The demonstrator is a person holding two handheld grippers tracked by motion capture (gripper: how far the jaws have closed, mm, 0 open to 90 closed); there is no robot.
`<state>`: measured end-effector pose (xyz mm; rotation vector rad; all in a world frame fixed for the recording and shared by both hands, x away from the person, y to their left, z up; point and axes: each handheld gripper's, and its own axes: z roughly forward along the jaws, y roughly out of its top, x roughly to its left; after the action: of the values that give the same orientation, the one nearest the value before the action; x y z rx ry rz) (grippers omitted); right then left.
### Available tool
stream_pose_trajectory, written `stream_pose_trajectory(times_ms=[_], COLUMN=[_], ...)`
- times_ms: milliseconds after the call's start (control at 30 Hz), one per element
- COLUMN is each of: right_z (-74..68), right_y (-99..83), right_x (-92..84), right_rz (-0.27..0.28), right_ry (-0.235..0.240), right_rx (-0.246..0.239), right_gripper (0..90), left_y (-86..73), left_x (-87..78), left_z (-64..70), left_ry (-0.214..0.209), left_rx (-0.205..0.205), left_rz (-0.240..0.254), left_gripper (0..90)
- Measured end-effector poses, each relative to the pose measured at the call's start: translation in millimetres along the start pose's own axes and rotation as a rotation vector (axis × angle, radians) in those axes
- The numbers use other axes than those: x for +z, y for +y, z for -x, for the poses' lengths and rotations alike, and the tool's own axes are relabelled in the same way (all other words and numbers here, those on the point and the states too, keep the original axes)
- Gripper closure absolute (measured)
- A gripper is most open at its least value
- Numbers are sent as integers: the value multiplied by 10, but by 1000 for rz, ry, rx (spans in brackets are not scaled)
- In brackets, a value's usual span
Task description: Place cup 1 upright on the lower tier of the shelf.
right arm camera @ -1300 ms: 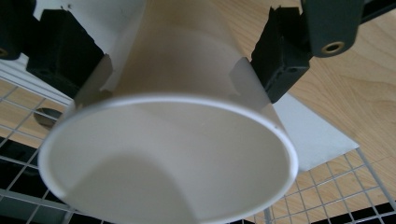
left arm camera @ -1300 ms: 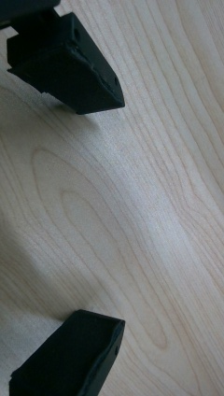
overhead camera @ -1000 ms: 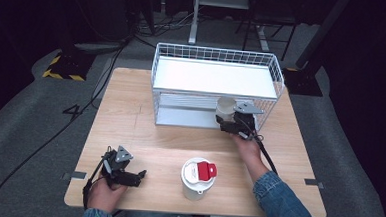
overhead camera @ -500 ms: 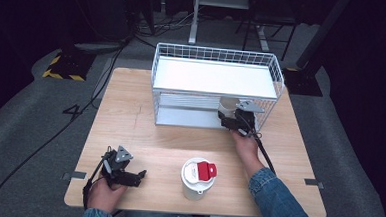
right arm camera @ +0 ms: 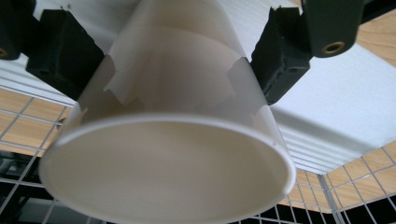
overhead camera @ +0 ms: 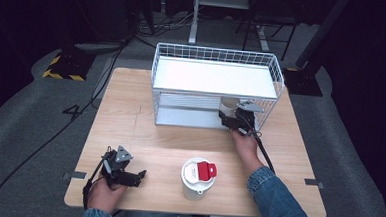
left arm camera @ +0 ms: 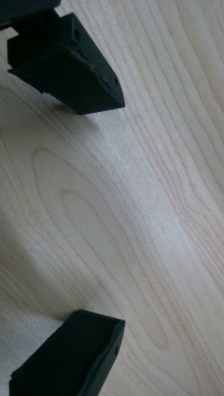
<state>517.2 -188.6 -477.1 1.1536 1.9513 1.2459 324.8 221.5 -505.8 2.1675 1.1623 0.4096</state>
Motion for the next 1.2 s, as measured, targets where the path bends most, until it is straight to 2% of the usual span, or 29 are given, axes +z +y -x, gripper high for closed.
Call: stream_pose_trajectory(times_ms=[67,300,367,433,467,700,967,1100,1200], right_z=[17,21,25,20,16,6,8,35,87], right_y=[-4,-5,-4,-5,-4,17,60,46,18], right_x=[8,11,11,16,14,-25,-169,-286,-411], right_rz=[2,5,8,0,0,9,18,7,12], right_ry=[4,8,15,19,36,45,60,75,89], right_rx=[17,10,5,-20,-16,-36,-38,-42,-26], right_gripper=[223,216,180,145,109,8,2,2,2], left_y=[0,-1,0,-1,-4,-5,-6,-6,-6], left_x=[0,2,0,0,1,-2,-4,-3,-1], left_z=[1,1,0,0,4,5,8,10,11], left_ry=[0,1,-1,1,2,-1,-1,0,0], left_rx=[-1,-1,-1,1,-1,-3,-7,-8,-8], left_rz=[1,2,0,1,4,1,-1,0,2], left_gripper=[3,3,3,3,3,3,3,3,2])
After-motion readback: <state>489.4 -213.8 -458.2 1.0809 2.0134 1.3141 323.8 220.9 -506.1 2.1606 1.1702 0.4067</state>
